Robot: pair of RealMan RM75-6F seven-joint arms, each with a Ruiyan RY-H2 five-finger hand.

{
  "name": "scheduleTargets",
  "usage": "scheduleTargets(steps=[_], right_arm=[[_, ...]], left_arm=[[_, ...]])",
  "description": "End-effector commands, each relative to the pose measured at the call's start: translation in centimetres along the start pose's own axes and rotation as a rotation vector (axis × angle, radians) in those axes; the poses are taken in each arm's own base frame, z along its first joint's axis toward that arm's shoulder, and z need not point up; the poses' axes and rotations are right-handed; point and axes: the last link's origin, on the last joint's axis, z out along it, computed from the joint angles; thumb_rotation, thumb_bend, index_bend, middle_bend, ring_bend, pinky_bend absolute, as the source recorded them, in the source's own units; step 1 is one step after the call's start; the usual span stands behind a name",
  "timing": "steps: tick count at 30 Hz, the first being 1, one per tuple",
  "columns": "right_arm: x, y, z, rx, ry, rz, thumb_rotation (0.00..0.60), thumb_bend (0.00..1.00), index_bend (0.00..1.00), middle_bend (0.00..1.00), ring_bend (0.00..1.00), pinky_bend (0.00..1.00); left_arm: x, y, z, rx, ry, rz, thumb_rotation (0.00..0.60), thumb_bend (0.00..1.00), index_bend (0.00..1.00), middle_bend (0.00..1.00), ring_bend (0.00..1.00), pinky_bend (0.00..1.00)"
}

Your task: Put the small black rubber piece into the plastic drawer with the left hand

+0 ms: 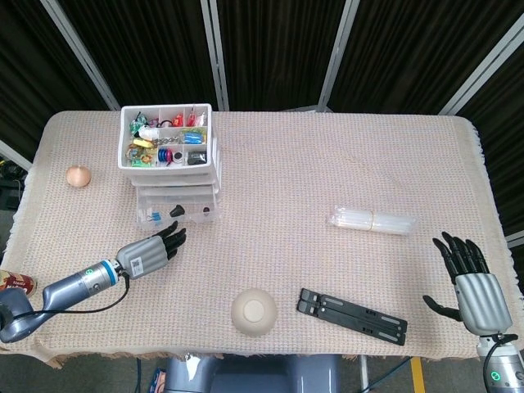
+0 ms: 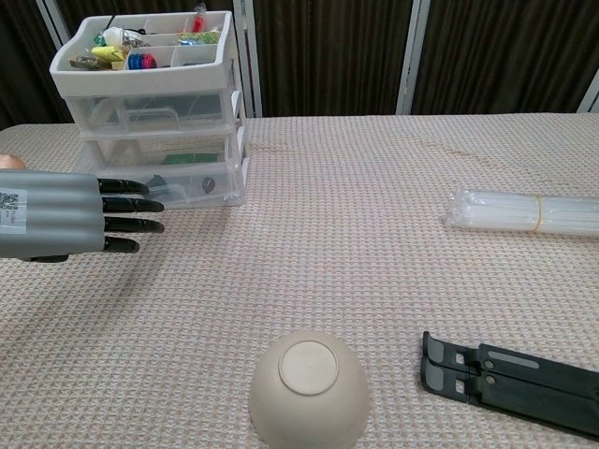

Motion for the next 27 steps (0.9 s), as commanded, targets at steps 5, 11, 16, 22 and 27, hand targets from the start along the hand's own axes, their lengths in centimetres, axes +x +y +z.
scheduleTargets(steps=[5,11,16,22,27], right_arm=[[0.0,0.0,0.0,-0.003,-0.001,-0.001,0.6,0.06,0.06,0.0,0.0,0.0],[0.0,0.0,0.0,-0.002,-0.002,0.001,0.6,0.06,0.06,0.0,0.0,0.0],[0.0,0.0,0.0,-0.002,-0.002,0.0,0.6,0.06,0.06,0.0,0.0,0.0],[-0.1,-0.1,0.0,-0.002,-0.003,-0.001,0.6,0.06,0.06,0.0,0.0,0.0],[-0.1,0.0,0.0,-0.005,-0.005,0.002,0.6,0.06,0.06,0.0,0.0,0.0]], left_arm=[[-0.4,0.5,-0.7,-0.018,-0.011,0.004,0.6,0.32,0.25,0.08,0.01,0.1],[-1.2,0.3,-2.0,-0.031,-0.037,0.023,0.6,0.32,0.25,0.08,0.01,0.1],[-1.7,-0.1,-2.5,-0.013,-0.056,0.018,0.6,0.32,0.25,0.08,0.01,0.1],[-2.0,-0.6,-2.3,0.005,-0.066,0.018,0.6,0.32,0.25,0.08,0.01,0.1],[-2.1,-0.6,-1.7,0.011,-0.068,0.009,0.6,0.32,0.25,0.08,0.01,0.1]])
